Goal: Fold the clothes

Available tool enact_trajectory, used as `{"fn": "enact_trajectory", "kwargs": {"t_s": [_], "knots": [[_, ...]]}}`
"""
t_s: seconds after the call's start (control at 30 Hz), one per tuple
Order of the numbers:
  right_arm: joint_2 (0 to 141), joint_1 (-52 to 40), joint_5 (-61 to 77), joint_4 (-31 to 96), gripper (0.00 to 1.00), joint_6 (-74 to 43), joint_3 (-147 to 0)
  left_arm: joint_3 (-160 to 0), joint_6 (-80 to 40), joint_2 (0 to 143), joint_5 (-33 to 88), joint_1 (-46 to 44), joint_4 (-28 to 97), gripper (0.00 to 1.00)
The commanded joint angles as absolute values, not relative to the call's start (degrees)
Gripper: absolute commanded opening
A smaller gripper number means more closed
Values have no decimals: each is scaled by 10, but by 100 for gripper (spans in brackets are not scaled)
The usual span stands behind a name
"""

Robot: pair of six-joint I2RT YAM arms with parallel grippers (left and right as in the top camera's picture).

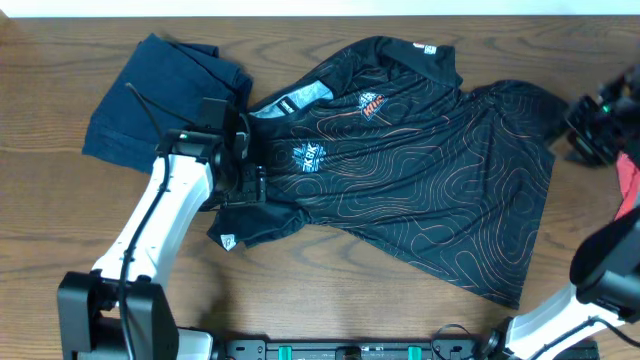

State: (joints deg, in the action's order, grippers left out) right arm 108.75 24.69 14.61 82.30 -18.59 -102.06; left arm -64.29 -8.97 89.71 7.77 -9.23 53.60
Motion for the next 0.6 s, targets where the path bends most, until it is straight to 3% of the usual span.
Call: {"fn": "enact_trajectory", "kwargs": {"t_s": [0.0,0.37,0.57], "knots": [[1101,253,77,855,52,-166,-974,-639,-84,903,65,-93,535,81],[1043,283,80,686,51,-189,-677,-639,-82,903,63,-93,537,81],[989,283,55,662,45,-219,-565,-639,-82,903,63,-93,536,84]]}}
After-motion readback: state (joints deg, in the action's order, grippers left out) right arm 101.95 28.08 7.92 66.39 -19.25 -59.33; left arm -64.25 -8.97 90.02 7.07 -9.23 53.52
